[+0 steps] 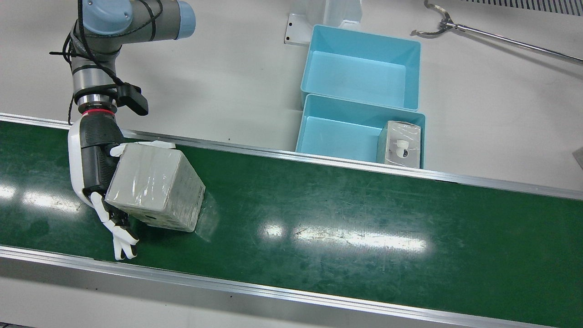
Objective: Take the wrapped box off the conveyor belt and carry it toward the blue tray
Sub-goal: 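Position the right hand beside the wrapped box as it arrives, then close the right hand fingers around the wrapped white box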
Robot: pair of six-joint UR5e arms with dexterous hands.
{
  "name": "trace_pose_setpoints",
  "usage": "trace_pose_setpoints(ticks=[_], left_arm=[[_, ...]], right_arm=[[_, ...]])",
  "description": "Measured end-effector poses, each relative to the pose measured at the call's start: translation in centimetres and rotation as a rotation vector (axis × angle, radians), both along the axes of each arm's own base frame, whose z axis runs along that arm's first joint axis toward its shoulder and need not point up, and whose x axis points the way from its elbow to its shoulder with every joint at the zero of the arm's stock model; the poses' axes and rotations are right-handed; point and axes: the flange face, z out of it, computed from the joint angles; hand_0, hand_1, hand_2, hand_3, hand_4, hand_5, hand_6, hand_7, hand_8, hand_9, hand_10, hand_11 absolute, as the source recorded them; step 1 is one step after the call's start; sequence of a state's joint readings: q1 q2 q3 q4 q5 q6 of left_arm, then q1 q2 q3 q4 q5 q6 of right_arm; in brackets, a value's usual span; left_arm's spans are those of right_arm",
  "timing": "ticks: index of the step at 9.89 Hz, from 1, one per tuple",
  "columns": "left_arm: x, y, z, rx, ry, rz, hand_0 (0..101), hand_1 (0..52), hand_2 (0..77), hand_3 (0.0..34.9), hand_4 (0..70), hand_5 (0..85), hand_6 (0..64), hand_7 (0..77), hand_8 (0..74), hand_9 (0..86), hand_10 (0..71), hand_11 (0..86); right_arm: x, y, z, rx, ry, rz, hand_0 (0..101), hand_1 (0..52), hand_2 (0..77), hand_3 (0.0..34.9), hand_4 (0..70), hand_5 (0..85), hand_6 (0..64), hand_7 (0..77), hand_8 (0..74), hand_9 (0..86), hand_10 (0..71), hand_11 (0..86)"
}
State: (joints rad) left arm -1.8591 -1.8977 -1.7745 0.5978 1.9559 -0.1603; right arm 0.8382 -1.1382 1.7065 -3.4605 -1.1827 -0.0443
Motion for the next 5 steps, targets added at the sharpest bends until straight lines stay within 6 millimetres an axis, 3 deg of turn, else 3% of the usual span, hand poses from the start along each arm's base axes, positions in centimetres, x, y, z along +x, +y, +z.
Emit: trace_pose_setpoints(ticks=[4,5], left_arm=[[0.00,0.00,0.00,0.000,0.000,0.000,0,0.0,1.1,0.0,0.0,1.1,0.5,0.5,0.5,0.5,0.5,0.5],[0.00,0.00,0.00,0.000,0.000,0.000,0,0.0,1.1,0.0,0.0,1.1,0.5,0.5,0.5,0.5,0.5,0.5]], right_arm=[[-0.03,0.02,0.05,-0.002,0.002,-0.001,48,16.4,12.5,0.0,10.9,20.2,3.8,4.9,1.1,3.8,0.0,0.5],[-0.05,0.03,0.04,-0.003,0.003,-0.002,49,18.5,20.7,0.0,12.0,27.3,8.2,11.4,4.9,8.7,0.0,0.5]])
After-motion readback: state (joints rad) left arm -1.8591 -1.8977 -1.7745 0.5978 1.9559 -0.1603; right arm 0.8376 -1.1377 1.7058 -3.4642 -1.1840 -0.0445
